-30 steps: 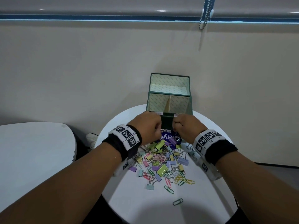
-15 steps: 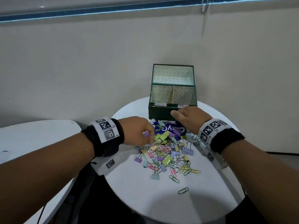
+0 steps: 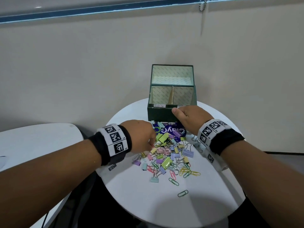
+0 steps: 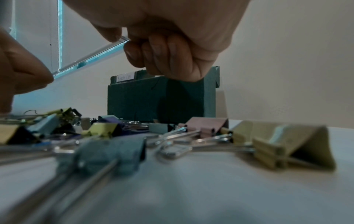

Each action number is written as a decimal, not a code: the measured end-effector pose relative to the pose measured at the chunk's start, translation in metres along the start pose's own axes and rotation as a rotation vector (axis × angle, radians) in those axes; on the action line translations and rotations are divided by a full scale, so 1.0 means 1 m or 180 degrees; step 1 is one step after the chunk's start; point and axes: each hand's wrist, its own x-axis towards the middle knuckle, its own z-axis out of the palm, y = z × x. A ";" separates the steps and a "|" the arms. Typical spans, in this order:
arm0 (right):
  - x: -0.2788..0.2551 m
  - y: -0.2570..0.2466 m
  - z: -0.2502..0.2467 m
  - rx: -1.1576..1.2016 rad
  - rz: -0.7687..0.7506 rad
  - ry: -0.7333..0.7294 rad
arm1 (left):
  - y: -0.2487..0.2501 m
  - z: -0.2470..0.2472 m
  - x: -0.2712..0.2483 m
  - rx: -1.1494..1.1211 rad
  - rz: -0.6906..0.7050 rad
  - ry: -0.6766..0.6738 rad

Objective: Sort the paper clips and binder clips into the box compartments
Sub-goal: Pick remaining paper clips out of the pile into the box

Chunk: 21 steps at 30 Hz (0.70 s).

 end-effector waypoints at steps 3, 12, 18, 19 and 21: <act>0.000 0.001 -0.002 0.0045 -0.0011 0.0049 | 0.005 0.002 0.001 0.0394 0.0130 -0.0032; 0.010 0.006 -0.001 0.0338 0.0519 0.0998 | -0.014 -0.047 0.033 -0.1242 -0.0181 0.0215; 0.015 0.011 -0.001 0.0275 0.0669 0.1055 | 0.004 -0.070 0.096 -0.1480 -0.0448 0.0565; 0.015 0.011 -0.001 0.0247 0.0650 0.1043 | 0.009 -0.072 0.104 -0.1553 -0.0520 0.0612; 0.017 0.013 -0.001 0.0189 0.0599 0.1035 | 0.017 -0.075 0.114 -0.1693 -0.0571 0.0687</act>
